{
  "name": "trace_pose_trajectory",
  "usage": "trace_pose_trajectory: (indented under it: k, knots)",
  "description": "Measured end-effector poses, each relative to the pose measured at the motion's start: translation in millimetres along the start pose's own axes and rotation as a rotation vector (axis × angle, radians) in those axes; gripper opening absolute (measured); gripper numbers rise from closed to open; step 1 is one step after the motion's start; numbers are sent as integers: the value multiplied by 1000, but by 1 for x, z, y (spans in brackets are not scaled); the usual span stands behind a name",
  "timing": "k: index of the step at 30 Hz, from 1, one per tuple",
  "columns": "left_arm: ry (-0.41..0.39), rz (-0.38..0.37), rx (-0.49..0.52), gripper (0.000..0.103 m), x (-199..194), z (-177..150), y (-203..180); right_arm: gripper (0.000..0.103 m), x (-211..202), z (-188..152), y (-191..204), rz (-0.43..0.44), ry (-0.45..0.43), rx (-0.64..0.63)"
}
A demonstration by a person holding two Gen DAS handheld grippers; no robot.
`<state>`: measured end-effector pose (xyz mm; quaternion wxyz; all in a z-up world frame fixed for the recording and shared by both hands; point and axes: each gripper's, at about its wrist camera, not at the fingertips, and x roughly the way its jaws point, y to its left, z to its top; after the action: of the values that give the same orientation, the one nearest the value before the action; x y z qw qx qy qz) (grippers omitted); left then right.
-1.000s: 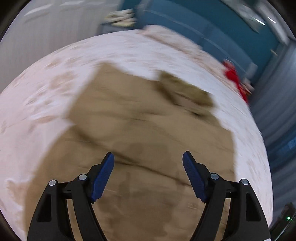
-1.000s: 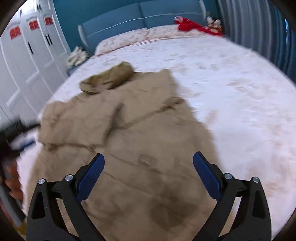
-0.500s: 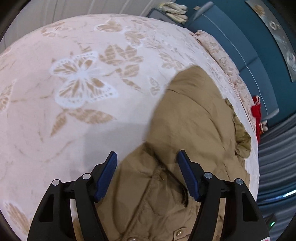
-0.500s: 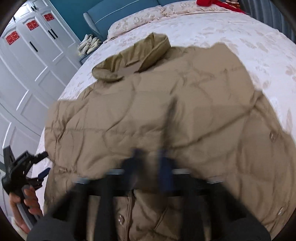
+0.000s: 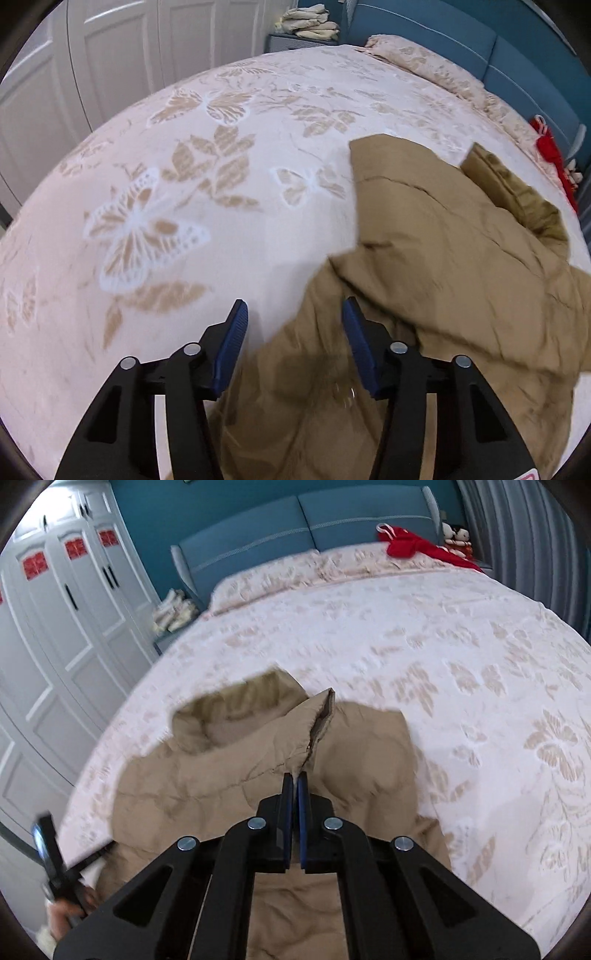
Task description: Fold large clothes
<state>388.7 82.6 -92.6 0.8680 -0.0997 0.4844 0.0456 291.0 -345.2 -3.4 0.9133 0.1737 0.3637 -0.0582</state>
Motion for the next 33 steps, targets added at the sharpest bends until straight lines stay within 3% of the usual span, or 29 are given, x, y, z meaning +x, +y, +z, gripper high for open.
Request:
trace_pose_trajectory:
  k: [8,12,22,25,27,30,33]
  knots:
    - [-33,-39,-10,38,2,13,-10,1,40,-33,-29,-1,77,37]
    - [2,-4,-20,43,23,7,-6,2,55,-43,-32,-46,101,-17]
    - [-60,68,39,46,22,-2,-17,3,79,-65,-28,-101,130,-95]
    - [-61,71,33,46,3,-6,-12,10,69,-65,-29,-107,146,-77]
    - [-77,47,25,46,-17,-11,-6,23,48,-68,-32,-126,144,-49]
    - [-164,-3,74,46,-62,-8,-9,24,10,-69,-29,-117,88,-39]
    - [-210,-61,131,46,-85,6,-39,24,-8,-52,-6,-60,42,-60]
